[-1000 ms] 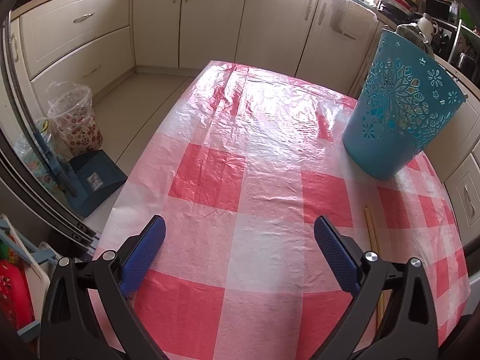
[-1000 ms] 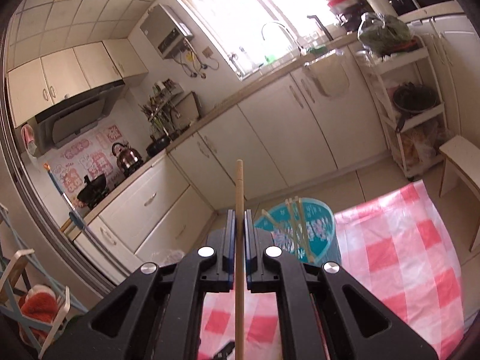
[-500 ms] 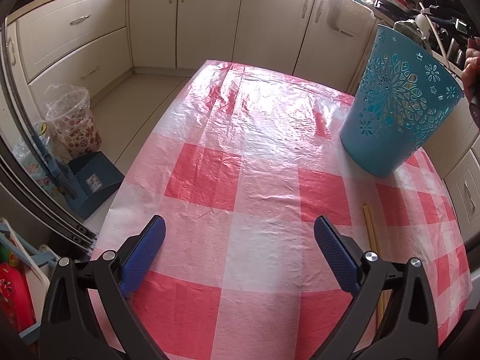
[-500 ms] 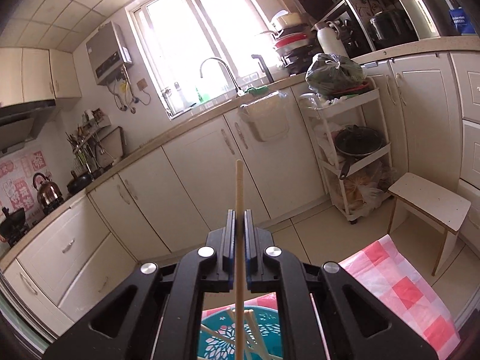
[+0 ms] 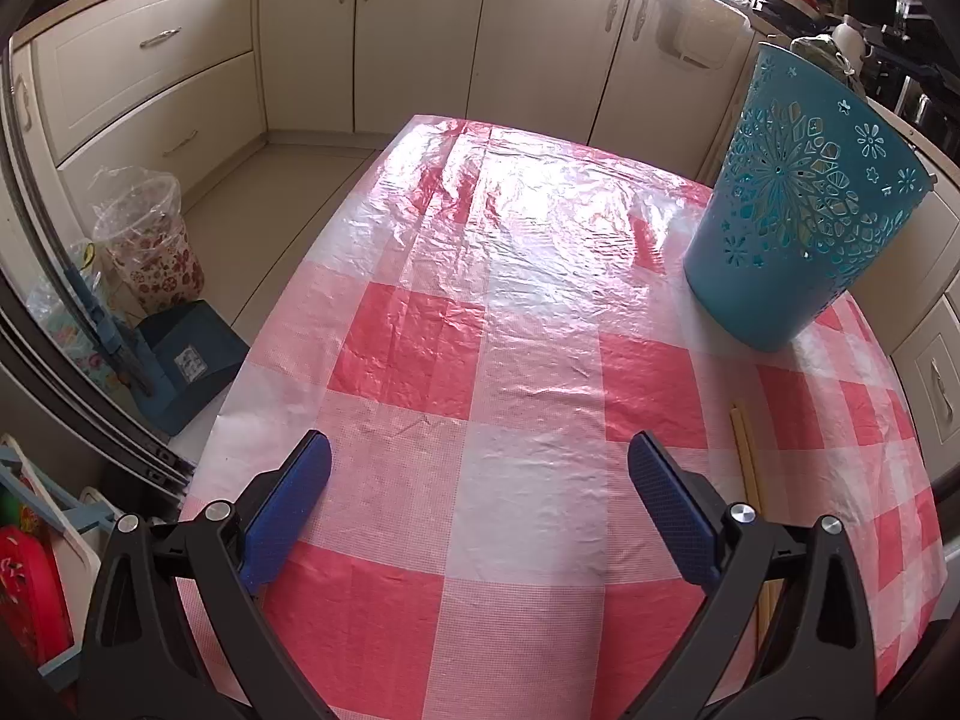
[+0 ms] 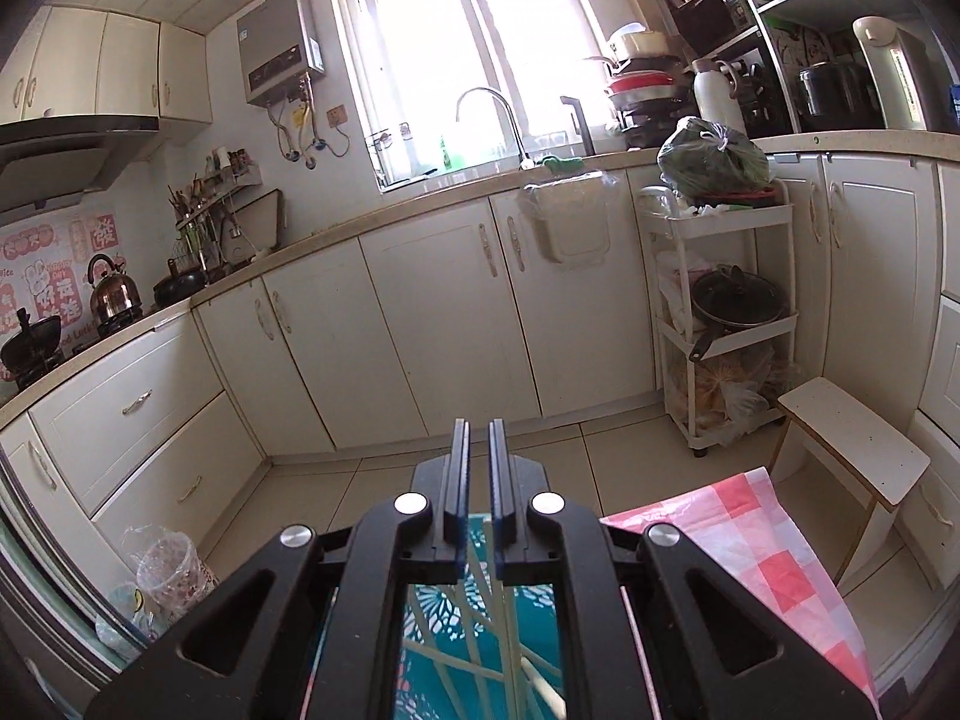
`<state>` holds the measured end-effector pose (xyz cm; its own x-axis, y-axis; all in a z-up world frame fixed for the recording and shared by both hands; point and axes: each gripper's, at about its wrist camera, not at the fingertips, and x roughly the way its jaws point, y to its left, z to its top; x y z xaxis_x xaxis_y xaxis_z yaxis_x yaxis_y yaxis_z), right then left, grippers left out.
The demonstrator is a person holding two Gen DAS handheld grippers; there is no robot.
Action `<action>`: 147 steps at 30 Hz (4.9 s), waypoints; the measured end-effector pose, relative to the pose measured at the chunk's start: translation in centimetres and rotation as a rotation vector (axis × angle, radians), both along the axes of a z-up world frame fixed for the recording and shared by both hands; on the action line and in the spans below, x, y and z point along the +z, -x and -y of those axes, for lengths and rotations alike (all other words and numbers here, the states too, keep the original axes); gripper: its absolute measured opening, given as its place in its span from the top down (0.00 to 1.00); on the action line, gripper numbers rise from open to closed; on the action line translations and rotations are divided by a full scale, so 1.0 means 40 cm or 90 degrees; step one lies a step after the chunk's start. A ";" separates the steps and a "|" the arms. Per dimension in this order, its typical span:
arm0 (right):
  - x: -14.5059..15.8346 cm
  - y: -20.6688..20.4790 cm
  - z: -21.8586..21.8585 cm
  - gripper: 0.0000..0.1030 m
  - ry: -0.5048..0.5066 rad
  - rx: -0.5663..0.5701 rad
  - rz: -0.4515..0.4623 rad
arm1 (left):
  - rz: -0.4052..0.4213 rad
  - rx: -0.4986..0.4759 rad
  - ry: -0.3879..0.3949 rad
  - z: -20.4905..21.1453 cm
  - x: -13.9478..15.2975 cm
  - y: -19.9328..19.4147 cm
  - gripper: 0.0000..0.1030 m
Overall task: Organize utensils
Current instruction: 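Carry the stick over the blue basket and open the right tool, then move the right tool back over the remaining wooden sticks, then close the left tool on a wooden stick and lift it, then carry the stick over the blue basket and open the left tool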
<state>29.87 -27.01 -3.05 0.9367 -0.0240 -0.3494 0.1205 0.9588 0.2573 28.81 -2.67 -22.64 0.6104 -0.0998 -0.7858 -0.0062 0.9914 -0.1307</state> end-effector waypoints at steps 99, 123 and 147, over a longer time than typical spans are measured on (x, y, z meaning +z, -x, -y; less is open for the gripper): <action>-0.408 0.309 0.071 0.90 -0.012 0.134 -0.378 | -0.038 -0.178 -0.078 0.285 0.000 0.060 0.55; -0.404 0.304 0.041 0.74 0.010 0.137 -0.366 | -0.012 -0.237 -0.111 0.320 0.005 0.072 0.95; -0.403 0.304 0.030 0.79 0.040 0.129 -0.376 | 0.083 -0.194 0.142 0.145 0.265 0.083 0.96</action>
<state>17.71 -28.21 -19.19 0.5740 0.0968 -0.8131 0.0391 0.9886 0.1453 25.49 -8.47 -12.02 0.6196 -0.4517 -0.6419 0.3153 0.8922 -0.3235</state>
